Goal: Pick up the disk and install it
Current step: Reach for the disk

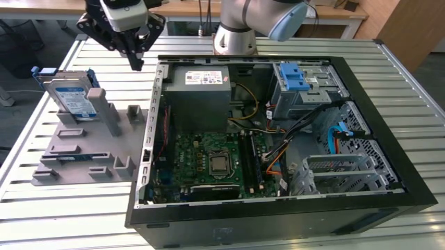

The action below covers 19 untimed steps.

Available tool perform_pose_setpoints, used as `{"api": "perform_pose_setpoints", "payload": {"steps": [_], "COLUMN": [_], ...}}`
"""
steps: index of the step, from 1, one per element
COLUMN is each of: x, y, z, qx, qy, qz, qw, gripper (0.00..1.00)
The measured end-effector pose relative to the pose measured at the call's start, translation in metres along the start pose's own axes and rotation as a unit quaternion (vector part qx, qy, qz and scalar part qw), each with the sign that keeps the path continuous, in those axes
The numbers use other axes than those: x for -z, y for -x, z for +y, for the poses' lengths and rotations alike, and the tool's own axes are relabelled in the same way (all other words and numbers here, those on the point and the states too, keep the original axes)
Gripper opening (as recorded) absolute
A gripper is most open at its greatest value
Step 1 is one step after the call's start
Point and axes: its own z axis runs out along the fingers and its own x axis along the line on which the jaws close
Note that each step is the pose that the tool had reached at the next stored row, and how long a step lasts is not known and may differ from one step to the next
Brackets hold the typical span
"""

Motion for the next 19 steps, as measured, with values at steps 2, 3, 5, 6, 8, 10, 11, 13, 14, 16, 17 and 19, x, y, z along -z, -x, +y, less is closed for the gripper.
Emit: {"api": "perform_pose_setpoints", "payload": {"steps": [2,3,5,6,8,10,11,13,14,16,17,19], "x": [0.0000,0.0000,0.0000,-0.0001,-0.0001,-0.0001,-0.0001,-0.0002,-0.0002,-0.0002,-0.0002,-0.0002], "y": [-0.0006,-0.0009,-0.0015,-0.0017,-0.0022,-0.0027,-0.0034,-0.0045,-0.0050,-0.0062,-0.0071,-0.0092], "z": [0.0000,-0.0001,-0.0001,-0.0001,-0.0001,-0.0001,-0.0001,0.0001,0.0001,0.0003,0.0006,0.0014], "qx": [0.000,0.000,0.000,0.000,0.000,0.000,0.000,0.000,0.000,0.000,0.000,0.000], "qy": [0.0000,0.0000,0.0000,0.0000,0.0000,0.0000,0.0000,0.0000,0.0000,0.0000,0.0000,0.0000], "qz": [0.0000,0.0000,0.0000,0.0000,0.0000,0.0000,0.0000,0.0001,0.0001,0.0002,0.0002,0.0003], "qw": [1.0000,1.0000,1.0000,1.0000,1.0000,1.0000,1.0000,1.0000,1.0000,1.0000,1.0000,1.0000], "gripper": [0.11,0.11,0.11,0.11,0.11,0.11,0.11,0.11,0.11,0.11,0.11,0.11]}}
